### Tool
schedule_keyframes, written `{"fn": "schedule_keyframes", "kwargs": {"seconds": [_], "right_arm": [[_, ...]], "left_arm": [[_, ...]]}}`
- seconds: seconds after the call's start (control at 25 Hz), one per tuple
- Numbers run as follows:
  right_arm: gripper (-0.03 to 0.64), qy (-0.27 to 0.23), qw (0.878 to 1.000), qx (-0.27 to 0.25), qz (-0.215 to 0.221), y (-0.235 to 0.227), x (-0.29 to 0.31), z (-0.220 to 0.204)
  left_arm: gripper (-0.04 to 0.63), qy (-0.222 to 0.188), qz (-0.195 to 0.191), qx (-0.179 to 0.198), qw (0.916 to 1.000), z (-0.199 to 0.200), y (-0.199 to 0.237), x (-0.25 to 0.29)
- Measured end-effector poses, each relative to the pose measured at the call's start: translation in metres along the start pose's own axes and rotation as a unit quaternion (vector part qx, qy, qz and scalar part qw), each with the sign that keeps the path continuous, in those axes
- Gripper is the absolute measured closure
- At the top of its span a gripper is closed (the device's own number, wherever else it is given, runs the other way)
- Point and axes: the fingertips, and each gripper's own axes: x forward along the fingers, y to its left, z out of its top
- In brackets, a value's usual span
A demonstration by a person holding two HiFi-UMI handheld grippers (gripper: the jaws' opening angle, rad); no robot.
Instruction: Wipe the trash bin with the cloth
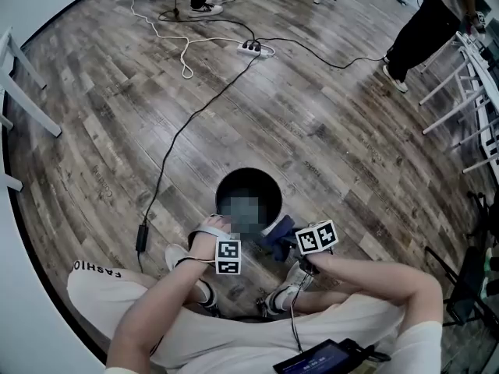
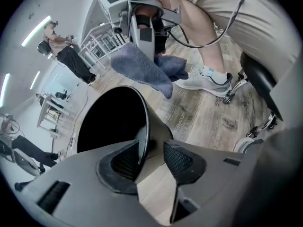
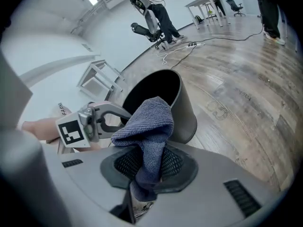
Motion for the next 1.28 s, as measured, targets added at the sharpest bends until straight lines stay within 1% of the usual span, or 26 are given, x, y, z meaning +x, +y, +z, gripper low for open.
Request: {"fn": "schedule_keyframes", "kwargs": {"seconds": [0.12,0.16,0.32,0.48,0.64,0.76,0.92,1.16,1.28], "right_arm": [[0.538,-0.006,1.0,-0.003,0.0,0.015,-0.003,0.001],[0.538,-0.004,1.0,-0.001,-0.004,0.015,-0.002,0.0],[0.538,0.004,1.0,0.015,-0.022,0.002,0.009,-0.005],[0.538,0.006,0.999,0.023,-0.029,-0.013,0.023,-0.002],[0.538,0.021,0.999,0.012,-0.04,-0.024,0.041,-0.004],[0.538,0.037,0.998,-0.003,-0.052,-0.04,0.059,-0.015],[0.538,0.039,0.998,0.021,-0.052,-0.066,0.088,-0.029],[0.538,0.039,0.997,0.026,-0.055,-0.104,0.133,-0.048],[0.538,0.029,0.997,0.034,-0.067,-0.125,0.148,-0.054]], "left_arm": [[0.441,0.004,0.019,0.016,0.9997,0.0,0.003,0.001],[0.459,0.005,0.022,0.022,0.9995,0.001,0.003,0.001],[0.474,0.008,0.017,0.026,0.9995,0.004,0.003,-0.001],[0.483,0.005,0.016,0.037,0.9992,0.01,-0.001,-0.002],[0.49,0.003,0.018,0.047,0.9987,0.012,-0.002,-0.001],[0.494,-0.001,0.019,0.053,0.9984,0.013,-0.003,-0.001],[0.494,-0.001,0.023,0.053,0.9983,0.015,-0.004,-0.001],[0.495,-0.007,0.03,0.054,0.9981,0.018,0.0,0.0],[0.497,-0.008,0.03,0.053,0.9981,0.021,0.002,0.0]]}}
